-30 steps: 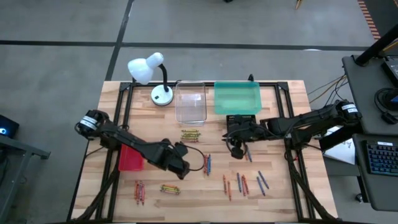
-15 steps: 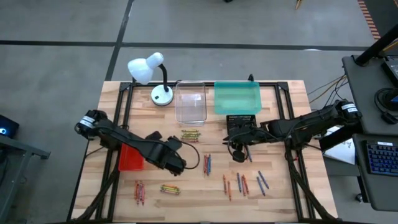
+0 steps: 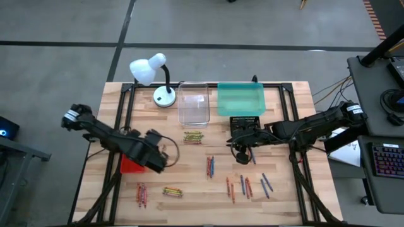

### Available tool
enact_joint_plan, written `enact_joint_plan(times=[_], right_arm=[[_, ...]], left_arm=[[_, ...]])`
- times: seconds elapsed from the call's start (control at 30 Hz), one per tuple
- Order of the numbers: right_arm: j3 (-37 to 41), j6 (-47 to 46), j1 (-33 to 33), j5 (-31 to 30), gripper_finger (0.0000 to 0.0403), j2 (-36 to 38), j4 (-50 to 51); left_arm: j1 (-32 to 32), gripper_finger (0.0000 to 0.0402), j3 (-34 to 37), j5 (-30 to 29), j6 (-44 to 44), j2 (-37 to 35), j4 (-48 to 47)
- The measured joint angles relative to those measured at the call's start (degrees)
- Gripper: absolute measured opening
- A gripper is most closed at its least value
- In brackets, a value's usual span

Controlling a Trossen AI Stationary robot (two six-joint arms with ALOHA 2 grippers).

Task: Sort crayons
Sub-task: Put the green crayon into the orange bin

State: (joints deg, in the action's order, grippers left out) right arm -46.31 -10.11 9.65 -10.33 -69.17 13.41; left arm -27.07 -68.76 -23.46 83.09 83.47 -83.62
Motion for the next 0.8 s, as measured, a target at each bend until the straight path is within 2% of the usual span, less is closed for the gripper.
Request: enact_joint_plan(times=[0.1, 0.3, 0.5, 0.8], right_arm=[[0.2, 0.0, 0.0, 0.0, 0.0063, 0.0, 0.0], [0.3, -1.0, 0.0, 0.0, 0.0063, 0.0, 0.0], [0.3, -0.9, 0.0, -0.1, 0.0063, 0.0, -0.1], [0.3, -1.5, 0.0, -0.2, 0.0063, 0.0, -0.2]], left_arm=[[-1.4, 0.0, 5.8, 0.8, 7.5, -5.0, 0.0], [-3.5, 0.0, 15.4, 8.3, 18.2, -10.4, 0.1], [-4.0, 0.0001, 20.7, 14.1, 22.1, -9.7, 0.2], [-4.0, 0.0001, 21.5, 16.7, 22.8, -5.7, 0.9]])
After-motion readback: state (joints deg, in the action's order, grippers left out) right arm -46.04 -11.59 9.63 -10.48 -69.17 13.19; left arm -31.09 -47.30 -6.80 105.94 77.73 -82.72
